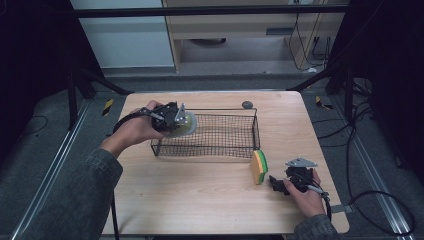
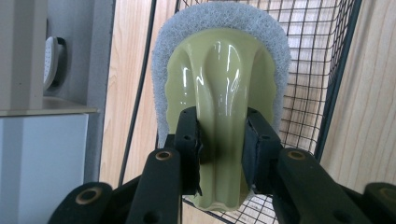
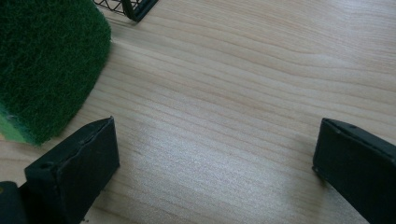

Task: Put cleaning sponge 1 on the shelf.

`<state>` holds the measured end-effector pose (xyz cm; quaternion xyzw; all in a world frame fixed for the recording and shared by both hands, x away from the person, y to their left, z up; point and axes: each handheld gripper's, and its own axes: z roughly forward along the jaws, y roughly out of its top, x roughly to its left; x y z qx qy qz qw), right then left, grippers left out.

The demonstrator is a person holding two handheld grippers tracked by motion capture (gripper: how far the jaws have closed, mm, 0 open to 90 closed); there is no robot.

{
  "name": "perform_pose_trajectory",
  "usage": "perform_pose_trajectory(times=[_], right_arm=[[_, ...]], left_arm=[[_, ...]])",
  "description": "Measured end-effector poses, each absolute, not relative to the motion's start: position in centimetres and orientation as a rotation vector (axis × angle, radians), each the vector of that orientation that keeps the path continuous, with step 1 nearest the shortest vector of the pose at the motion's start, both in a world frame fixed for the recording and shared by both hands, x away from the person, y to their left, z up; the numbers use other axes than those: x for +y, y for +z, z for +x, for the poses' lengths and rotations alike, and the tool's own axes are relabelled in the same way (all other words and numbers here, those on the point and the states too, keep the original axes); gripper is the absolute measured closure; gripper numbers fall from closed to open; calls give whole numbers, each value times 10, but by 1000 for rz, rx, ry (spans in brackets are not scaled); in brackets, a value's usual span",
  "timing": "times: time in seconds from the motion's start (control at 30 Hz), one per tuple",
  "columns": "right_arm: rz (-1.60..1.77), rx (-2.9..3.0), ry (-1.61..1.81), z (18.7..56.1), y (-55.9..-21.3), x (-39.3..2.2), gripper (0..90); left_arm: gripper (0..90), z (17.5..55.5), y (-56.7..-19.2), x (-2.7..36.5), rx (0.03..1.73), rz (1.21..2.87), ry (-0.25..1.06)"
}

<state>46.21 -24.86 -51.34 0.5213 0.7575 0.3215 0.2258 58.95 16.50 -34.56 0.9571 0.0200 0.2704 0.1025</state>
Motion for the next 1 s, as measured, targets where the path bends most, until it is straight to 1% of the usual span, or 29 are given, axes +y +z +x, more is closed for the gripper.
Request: perform_pose_trajectory(times=[1.0], right_arm=[[1442, 2089, 889, 462, -513, -248, 5]], left_arm=[[698, 595, -371, 177, 94, 2893, 752]])
